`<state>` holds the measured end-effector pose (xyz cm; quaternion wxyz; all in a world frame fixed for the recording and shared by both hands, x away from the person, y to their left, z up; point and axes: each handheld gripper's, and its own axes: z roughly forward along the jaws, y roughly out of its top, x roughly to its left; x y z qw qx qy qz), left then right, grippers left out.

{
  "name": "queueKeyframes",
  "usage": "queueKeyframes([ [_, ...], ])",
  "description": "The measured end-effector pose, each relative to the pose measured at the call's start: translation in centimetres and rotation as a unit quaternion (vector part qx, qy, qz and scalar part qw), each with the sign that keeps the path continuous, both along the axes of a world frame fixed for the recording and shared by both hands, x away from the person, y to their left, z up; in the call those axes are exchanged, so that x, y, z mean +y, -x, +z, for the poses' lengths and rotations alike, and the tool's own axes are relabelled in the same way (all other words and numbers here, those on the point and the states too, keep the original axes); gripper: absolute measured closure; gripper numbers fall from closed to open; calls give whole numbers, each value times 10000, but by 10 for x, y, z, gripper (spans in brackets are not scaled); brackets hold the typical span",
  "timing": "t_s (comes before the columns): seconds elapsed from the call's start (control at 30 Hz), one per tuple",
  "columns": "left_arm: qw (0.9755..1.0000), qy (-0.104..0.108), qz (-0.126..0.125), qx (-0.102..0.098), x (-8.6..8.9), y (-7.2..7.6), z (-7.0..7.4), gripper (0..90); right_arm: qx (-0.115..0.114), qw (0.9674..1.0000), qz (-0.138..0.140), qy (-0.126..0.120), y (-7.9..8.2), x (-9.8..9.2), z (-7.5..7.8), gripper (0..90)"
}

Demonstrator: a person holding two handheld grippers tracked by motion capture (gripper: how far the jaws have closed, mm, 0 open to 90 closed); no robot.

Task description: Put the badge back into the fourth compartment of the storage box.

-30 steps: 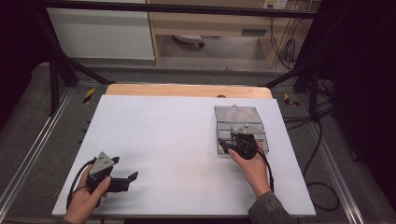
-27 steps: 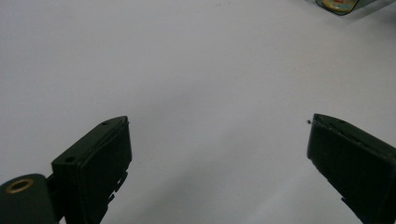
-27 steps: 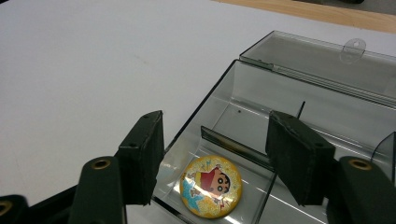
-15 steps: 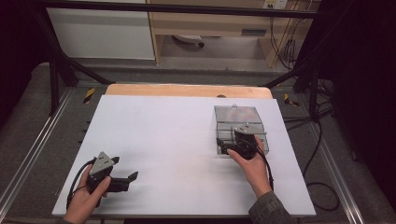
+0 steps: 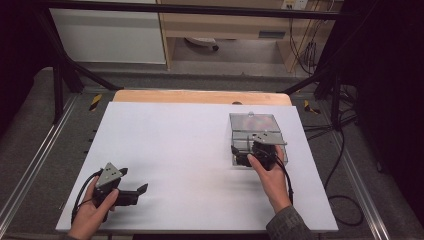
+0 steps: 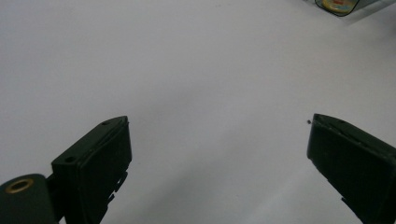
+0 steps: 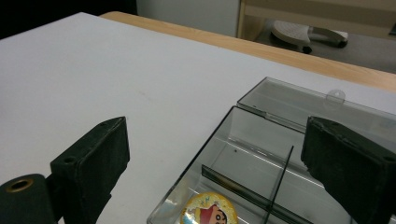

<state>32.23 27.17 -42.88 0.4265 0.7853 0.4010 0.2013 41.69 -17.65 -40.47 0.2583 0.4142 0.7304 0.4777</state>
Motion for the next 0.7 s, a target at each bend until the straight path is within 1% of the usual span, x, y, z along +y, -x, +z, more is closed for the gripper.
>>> queueKeyframes([
  [0.1, 10000, 7, 4, 0, 0, 0, 0, 64, -46, 9999, 93, -49, 2, -2, 3, 74],
  [0.2, 10000, 10, 6, -2, 1, 0, 0, 64, -86, 9998, 124, -110, 4, -5, 7, 69],
  [0.3, 10000, 13, 6, -3, 1, 0, 0, 64, -172, 9995, 156, -225, 7, -8, 10, 61],
  [0.33, 10000, 12, 8, -3, 1, 0, 0, 64, -233, 9993, 164, -238, 8, -9, 10, 58],
  [0.5, 10000, 17, 27, -29, 1, 0, 1, 64, -503, 9983, 18, -296, 13, -15, 14, 51],
  [0.6, 10000, 21, 33, -35, 2, 0, 1, 64, -546, 9979, -32, -336, 15, -20, 16, 51],
  [0.7, 10000, 31, 40, -37, 2, 0, 1, 64, -553, 9977, -21, -398, 18, -25, 19, 51],
])
